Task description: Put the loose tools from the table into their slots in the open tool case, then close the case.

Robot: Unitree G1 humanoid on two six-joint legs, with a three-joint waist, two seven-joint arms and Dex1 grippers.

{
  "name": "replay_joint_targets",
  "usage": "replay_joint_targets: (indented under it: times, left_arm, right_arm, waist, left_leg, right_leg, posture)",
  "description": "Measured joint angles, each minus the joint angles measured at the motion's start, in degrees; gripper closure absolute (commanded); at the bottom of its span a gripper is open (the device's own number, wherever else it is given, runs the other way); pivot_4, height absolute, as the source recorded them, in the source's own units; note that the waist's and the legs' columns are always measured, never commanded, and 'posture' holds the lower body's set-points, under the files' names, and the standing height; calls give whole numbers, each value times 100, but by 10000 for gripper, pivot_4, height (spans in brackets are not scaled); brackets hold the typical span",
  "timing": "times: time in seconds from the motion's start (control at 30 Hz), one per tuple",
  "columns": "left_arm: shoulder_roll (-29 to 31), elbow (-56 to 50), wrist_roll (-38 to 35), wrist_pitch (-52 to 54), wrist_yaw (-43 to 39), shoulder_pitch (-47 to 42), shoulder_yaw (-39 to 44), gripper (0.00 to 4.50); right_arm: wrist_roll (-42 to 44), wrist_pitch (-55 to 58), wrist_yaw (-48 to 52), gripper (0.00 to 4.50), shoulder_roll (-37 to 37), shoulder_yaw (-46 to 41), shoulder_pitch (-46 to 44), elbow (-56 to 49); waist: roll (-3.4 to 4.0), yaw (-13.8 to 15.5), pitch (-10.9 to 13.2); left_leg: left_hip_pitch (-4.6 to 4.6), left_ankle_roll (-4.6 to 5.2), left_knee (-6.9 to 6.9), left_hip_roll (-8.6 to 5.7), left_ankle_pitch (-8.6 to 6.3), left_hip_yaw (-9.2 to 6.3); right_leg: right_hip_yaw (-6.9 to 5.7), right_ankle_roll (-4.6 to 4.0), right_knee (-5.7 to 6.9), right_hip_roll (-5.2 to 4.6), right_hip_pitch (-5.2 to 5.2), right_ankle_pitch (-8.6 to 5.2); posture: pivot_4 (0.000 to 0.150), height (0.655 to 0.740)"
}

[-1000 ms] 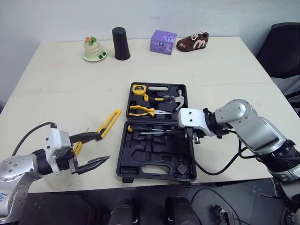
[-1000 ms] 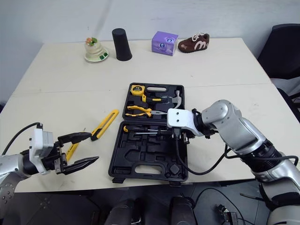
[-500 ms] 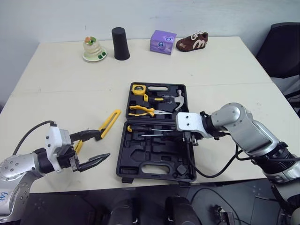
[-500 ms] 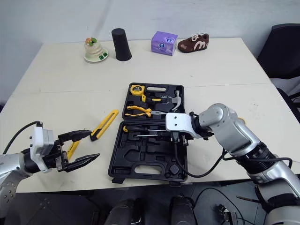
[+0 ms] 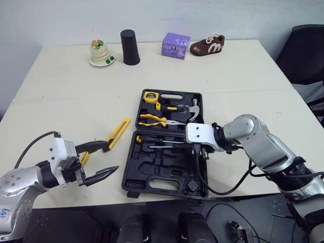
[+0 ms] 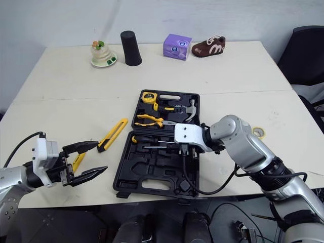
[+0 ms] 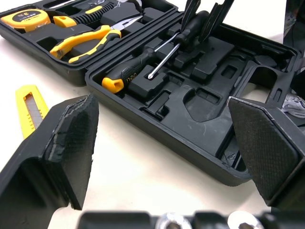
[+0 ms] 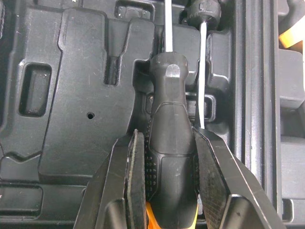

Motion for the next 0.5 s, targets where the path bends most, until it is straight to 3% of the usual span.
replay_joint_targets:
  times: [0.1, 0.13, 0.5]
  left_arm:
    - [-13, 56, 8, -37, -27, 42, -13, 0]
    - [-15, 78, 11, -38, -29, 48, -17, 0]
    - [-76, 175, 100, -166, -54, 85, -80, 0]
  right_arm:
    - [-28, 20, -20, 15761, -9, -23, -2, -18]
    - [-25, 20, -19, 13893, -8, -37, -2, -18]
    - [704, -32, 534, 13893, -199, -628, -70, 96]
  waist:
    - [0, 5, 0]
    - [0, 5, 0]
    - [0, 8, 0]
  left_leg:
    - [0, 0, -1, 0, 0, 0]
    - [0, 0, -1, 0, 0, 0]
    - [0, 1, 3, 0, -1, 1]
  right_leg:
    - [-1, 0, 0, 0, 0, 0]
    - [-1, 0, -1, 0, 0, 0]
    - [0, 0, 0, 0, 1, 0]
  posture:
    - [1500, 7400]
    - [1500, 7400]
    - [1500, 7400]
